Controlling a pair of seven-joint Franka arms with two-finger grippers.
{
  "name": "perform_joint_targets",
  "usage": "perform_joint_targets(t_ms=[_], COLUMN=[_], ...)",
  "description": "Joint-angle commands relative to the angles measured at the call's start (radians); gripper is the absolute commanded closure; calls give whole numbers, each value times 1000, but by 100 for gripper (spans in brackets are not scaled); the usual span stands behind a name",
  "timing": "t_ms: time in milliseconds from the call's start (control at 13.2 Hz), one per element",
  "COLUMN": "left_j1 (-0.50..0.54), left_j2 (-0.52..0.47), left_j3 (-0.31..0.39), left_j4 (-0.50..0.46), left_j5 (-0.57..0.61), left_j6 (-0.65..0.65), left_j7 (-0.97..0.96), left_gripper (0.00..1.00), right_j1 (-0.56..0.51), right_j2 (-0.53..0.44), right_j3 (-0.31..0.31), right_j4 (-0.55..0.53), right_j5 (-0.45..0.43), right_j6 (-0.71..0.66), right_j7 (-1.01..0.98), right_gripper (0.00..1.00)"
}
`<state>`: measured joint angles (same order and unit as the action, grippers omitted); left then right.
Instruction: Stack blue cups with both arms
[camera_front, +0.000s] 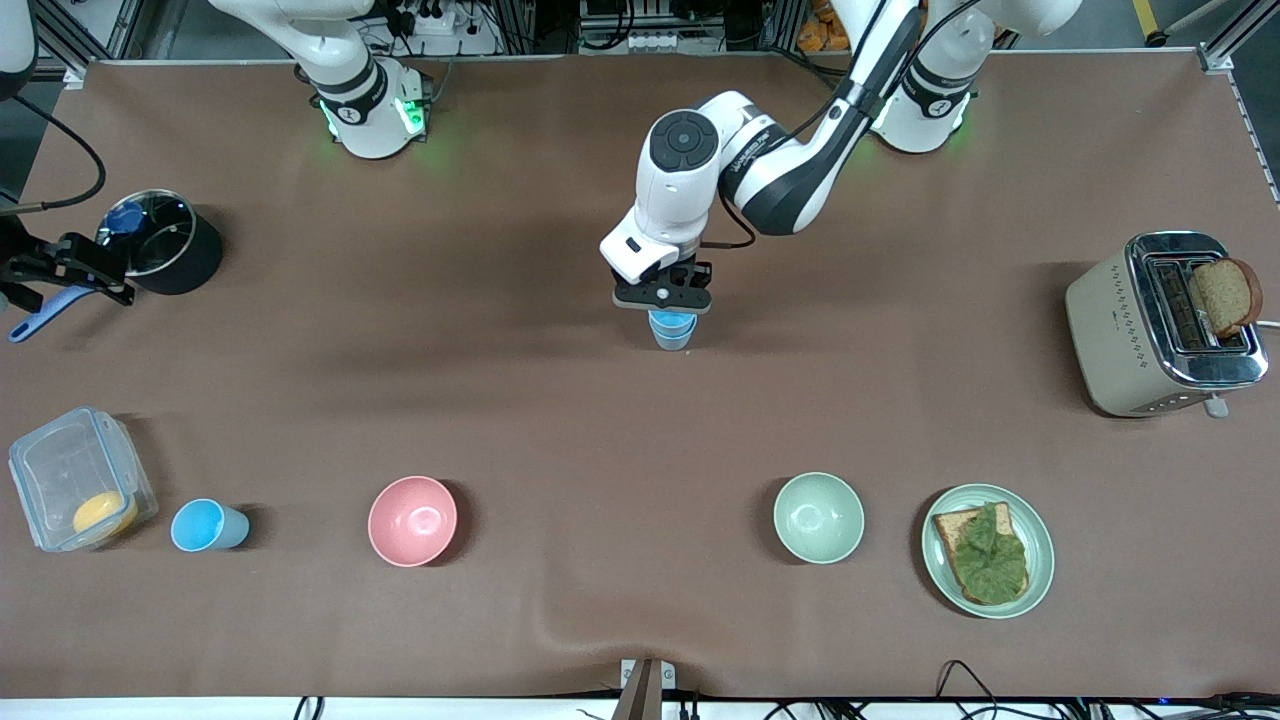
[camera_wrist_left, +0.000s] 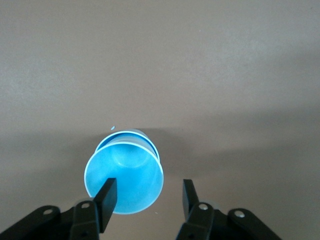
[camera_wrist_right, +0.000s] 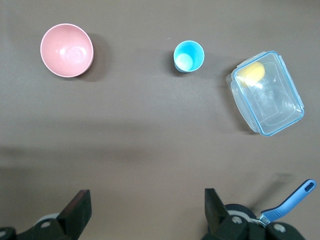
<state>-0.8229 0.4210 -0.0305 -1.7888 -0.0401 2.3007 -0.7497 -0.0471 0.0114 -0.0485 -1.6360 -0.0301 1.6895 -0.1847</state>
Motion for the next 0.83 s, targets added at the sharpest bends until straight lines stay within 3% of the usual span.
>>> perform_joint_targets(t_ms=[0,152,227,379,758], left_j1=[49,123,158,256,516], left_j2=[-53,-105,-140,-235,-467], left_j3=[11,11,11,9,9], left_j4=[-9,-33,-61,-121,-179], left_j5=[-14,-12,-11,-9,-6], left_j6=[-7,-15,-21,-55,-308], left_j7=[-5,-5,1,121,475], left_gripper=[26,4,0,0,0], right_j1=[-22,-22,-22,-22,-22], right_j2=[1,1,1,1,1], right_j3=[16,16,16,16,16], right_j4=[2,2,2,2,2], right_j5=[-7,-7,-7,-7,-7], right_j6=[-5,-5,-5,-5,-5], right_j7=[-5,-5,-4,-5,-4], right_gripper=[0,0,0,0,0])
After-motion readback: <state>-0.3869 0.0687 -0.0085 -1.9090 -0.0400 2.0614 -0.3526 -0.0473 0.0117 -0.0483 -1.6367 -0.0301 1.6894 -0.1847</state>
